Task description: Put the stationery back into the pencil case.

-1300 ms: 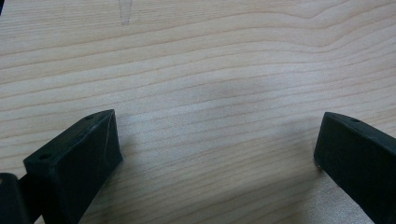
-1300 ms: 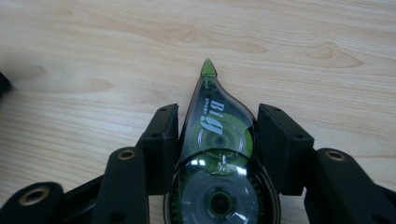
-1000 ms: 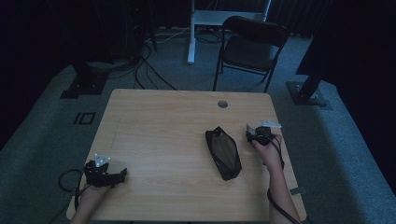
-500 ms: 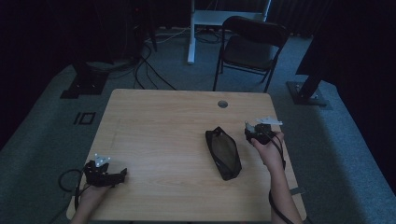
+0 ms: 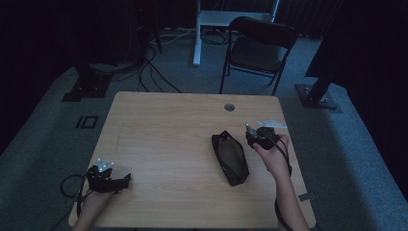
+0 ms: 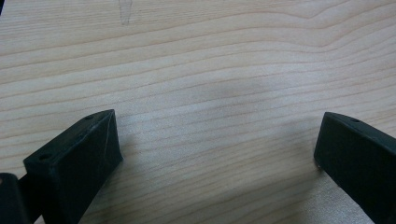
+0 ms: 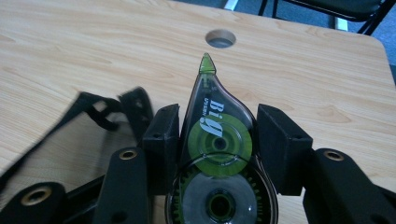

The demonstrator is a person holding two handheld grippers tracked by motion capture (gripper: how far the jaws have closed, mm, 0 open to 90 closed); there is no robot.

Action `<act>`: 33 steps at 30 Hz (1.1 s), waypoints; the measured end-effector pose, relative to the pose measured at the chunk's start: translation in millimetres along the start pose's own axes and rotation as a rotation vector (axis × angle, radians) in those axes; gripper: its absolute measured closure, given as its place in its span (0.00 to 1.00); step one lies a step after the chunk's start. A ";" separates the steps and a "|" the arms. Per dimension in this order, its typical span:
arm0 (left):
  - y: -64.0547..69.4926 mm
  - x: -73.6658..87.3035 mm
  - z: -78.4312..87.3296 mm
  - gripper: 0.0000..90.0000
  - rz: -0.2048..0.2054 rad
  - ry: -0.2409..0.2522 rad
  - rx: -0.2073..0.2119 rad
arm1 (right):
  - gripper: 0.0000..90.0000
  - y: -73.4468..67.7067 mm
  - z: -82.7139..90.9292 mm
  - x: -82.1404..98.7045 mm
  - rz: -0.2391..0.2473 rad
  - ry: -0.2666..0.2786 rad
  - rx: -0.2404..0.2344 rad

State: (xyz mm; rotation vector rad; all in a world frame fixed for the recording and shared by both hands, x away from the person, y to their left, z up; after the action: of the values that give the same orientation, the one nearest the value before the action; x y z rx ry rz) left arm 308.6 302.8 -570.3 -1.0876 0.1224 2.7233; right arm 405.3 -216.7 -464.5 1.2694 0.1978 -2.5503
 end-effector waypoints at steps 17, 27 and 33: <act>0.0 0.0 0.0 0.01 0.000 0.000 0.000 | 0.56 -45.8 8.4 -4.1 -0.008 -0.012 -0.061; 0.0 0.0 0.0 0.01 0.000 0.000 0.000 | 0.56 -66.8 1.5 1.0 0.008 -0.036 -0.077; 0.0 0.0 0.0 0.01 0.000 0.000 0.000 | 0.56 -77.8 -4.4 7.0 -0.003 -0.061 -0.084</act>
State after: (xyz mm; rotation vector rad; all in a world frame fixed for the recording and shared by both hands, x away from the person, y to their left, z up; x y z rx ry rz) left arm 308.6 302.8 -570.3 -1.0875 0.1224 2.7231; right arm 380.3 -143.1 -473.1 1.1597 0.2911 -2.5503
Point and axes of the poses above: each handheld gripper's, and its own axes: z roughly backward along the jaws, x roughly out of its underside, y roughly to its right, the point moved 3 cm from there along -z, roughly forward along the jaws, and after that the axes turned 1 degree about z, right-handed, at the moved point
